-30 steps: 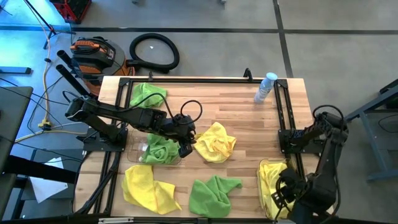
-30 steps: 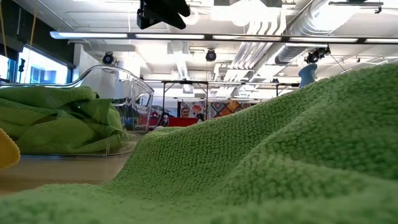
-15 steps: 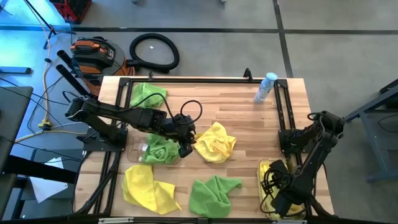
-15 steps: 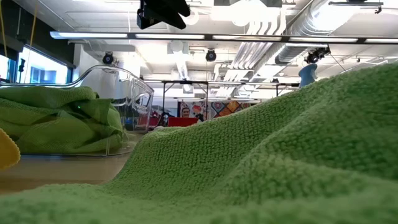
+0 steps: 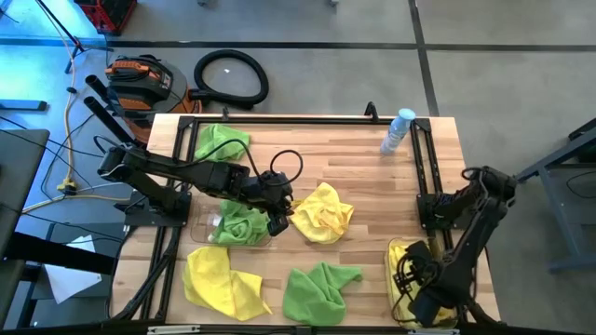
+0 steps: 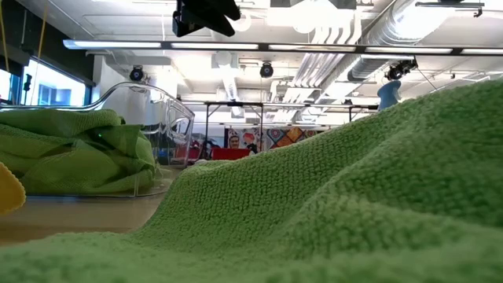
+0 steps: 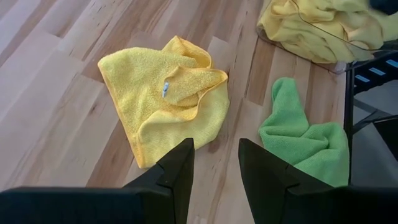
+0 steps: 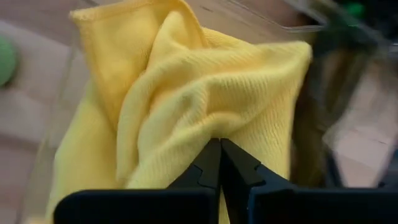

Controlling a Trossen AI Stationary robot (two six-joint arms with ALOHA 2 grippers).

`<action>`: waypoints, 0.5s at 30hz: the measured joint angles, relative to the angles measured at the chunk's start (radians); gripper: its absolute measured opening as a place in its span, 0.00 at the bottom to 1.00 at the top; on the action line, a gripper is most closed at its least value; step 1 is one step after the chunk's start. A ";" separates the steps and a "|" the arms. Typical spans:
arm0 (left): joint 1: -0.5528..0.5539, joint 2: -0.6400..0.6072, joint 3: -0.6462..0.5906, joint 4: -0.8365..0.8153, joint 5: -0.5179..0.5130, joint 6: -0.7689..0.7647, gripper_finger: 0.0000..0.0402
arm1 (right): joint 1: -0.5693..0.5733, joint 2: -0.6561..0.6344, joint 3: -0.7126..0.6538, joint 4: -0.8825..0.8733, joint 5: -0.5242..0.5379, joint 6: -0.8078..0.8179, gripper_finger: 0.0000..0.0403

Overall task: Sort microfiber towel by color & place in baskets
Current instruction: Put the yellow towel into the right transparent bin

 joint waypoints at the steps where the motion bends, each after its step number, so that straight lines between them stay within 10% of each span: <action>1: 0.000 0.000 0.000 0.000 0.000 0.005 0.28 | 0.004 0.000 0.034 -0.035 -0.001 -0.004 0.01; 15: 0.000 0.000 0.000 0.000 0.000 0.018 0.28 | 0.045 -0.002 0.260 0.010 0.014 0.006 0.00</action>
